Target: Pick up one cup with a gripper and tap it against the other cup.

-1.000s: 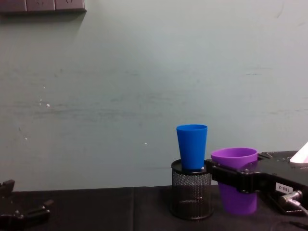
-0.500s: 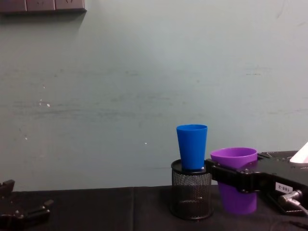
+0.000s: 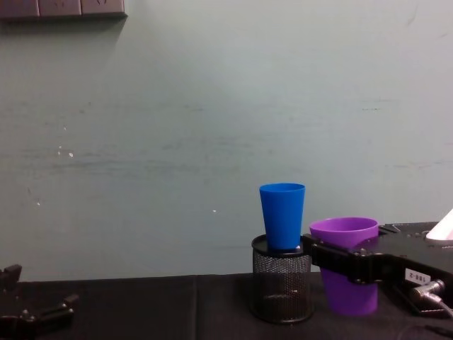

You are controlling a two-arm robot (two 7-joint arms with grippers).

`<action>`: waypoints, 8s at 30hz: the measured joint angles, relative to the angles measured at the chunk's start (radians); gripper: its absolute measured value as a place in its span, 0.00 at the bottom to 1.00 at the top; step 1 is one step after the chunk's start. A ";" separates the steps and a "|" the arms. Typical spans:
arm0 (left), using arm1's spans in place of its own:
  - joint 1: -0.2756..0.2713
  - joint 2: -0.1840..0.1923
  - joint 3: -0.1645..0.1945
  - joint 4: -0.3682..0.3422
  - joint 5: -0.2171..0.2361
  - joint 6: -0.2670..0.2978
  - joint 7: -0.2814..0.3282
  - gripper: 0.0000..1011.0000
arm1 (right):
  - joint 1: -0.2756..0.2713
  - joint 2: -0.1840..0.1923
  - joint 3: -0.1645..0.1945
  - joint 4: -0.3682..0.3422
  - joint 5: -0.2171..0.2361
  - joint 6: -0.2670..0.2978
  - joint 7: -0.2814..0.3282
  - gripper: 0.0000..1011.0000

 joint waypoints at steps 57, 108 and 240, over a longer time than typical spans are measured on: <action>0.000 0.000 0.000 0.000 0.000 0.000 0.000 0.99 | 0.000 0.000 0.000 0.000 0.000 0.000 0.000 0.74; 0.000 0.000 0.000 0.000 0.000 0.000 0.000 0.99 | 0.000 0.000 0.000 0.000 0.000 0.000 0.000 0.74; 0.000 0.000 0.000 0.000 0.000 0.000 0.000 0.99 | 0.389 -0.211 0.016 0.527 -0.024 -0.053 0.064 0.74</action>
